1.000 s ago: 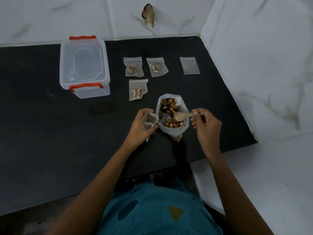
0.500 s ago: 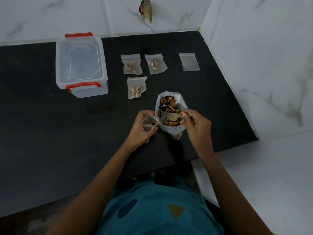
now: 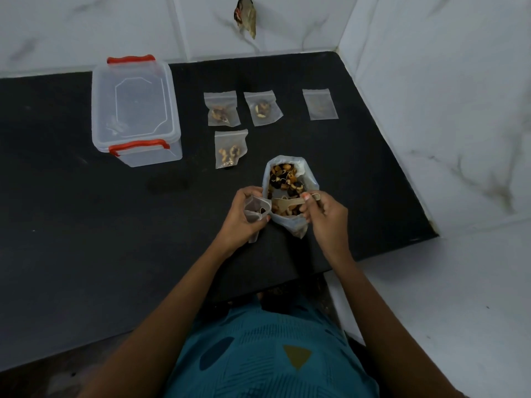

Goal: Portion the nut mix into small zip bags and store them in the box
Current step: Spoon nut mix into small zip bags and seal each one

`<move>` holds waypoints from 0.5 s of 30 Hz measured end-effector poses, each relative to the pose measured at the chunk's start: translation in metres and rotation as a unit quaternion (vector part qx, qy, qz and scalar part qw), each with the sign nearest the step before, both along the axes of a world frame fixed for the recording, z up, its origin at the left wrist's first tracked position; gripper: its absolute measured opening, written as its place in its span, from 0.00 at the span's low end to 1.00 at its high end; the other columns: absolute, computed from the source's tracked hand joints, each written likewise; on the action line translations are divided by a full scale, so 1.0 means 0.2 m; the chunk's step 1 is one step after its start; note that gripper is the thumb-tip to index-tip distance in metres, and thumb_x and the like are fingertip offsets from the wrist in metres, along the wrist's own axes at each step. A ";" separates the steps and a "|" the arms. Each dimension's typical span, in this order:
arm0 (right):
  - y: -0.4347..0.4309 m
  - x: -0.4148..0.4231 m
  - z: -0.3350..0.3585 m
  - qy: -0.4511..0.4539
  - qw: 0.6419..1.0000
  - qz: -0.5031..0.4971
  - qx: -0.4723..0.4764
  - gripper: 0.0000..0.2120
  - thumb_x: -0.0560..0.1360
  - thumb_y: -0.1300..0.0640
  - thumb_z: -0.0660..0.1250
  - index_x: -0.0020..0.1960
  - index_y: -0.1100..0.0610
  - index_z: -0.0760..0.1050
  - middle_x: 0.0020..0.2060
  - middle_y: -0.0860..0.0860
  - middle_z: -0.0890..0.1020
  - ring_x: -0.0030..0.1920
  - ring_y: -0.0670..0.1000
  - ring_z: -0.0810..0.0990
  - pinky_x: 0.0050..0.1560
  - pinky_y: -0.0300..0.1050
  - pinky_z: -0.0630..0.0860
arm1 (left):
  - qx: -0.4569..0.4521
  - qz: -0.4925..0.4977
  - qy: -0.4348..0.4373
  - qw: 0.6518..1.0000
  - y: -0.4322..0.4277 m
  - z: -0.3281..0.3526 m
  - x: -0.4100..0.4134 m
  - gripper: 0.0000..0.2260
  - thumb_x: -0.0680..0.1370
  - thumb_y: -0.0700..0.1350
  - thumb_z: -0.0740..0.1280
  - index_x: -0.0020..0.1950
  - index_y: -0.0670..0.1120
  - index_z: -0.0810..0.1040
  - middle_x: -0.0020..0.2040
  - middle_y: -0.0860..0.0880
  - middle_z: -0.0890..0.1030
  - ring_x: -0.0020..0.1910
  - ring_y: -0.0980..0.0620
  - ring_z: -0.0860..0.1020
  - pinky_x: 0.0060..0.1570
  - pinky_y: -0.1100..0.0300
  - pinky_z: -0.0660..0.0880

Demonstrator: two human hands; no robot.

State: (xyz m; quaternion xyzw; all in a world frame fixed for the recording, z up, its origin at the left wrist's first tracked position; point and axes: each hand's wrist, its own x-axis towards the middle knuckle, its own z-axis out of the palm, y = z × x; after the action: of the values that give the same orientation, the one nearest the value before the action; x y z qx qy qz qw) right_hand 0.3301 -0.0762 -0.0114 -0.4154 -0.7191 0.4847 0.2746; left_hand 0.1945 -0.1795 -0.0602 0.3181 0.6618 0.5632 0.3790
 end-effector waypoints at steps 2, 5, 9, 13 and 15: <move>0.00 -0.01 0.00 0.002 1.000 -0.004 -0.005 0.09 0.77 0.61 0.62 0.39 0.57 0.74 0.30 0.47 0.76 0.30 0.38 0.75 0.35 0.29 0.71 | 0.000 0.001 -0.005 1.000 0.00 0.00 0.00 0.19 0.72 0.32 0.68 0.58 0.46 0.67 0.62 0.53 0.69 0.60 0.64 0.71 0.53 0.74 0.70; 0.03 0.00 -0.02 0.010 0.998 -0.039 -0.043 0.11 0.78 0.60 0.61 0.37 0.55 0.74 0.29 0.48 0.76 0.28 0.39 0.74 0.34 0.32 0.71 | 0.003 0.009 -0.019 1.000 0.01 0.00 0.00 0.19 0.72 0.32 0.68 0.58 0.47 0.67 0.61 0.56 0.70 0.58 0.69 0.71 0.53 0.73 0.71; 0.08 0.02 -0.02 0.040 0.987 -0.098 -0.121 0.10 0.78 0.60 0.61 0.39 0.57 0.76 0.29 0.51 0.77 0.27 0.40 0.74 0.30 0.33 0.71 | 0.012 0.018 -0.020 1.000 0.02 0.01 0.00 0.19 0.72 0.32 0.68 0.57 0.46 0.68 0.60 0.55 0.71 0.55 0.72 0.71 0.51 0.76 0.70; 0.03 0.02 -0.01 0.010 0.998 -0.043 -0.040 0.09 0.78 0.61 0.61 0.40 0.58 0.75 0.30 0.48 0.76 0.29 0.39 0.74 0.33 0.31 0.71 | 0.010 0.017 -0.014 1.000 0.03 0.00 0.00 0.18 0.72 0.32 0.68 0.57 0.45 0.68 0.61 0.52 0.71 0.56 0.71 0.71 0.51 0.75 0.70; 0.00 0.01 -0.01 -0.011 1.000 -0.003 0.000 0.09 0.78 0.61 0.61 0.39 0.58 0.74 0.30 0.47 0.75 0.30 0.38 0.75 0.34 0.30 0.71 | 0.012 0.017 -0.016 1.000 0.02 0.00 0.00 0.19 0.72 0.31 0.68 0.57 0.45 0.68 0.60 0.53 0.71 0.55 0.72 0.71 0.51 0.76 0.70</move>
State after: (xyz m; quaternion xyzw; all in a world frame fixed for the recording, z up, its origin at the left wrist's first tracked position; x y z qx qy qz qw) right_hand 0.3321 -0.0757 -0.0133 -0.4224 -0.7211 0.4793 0.2682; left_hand 0.1955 -0.1745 -0.0598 0.3019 0.6544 0.5823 0.3761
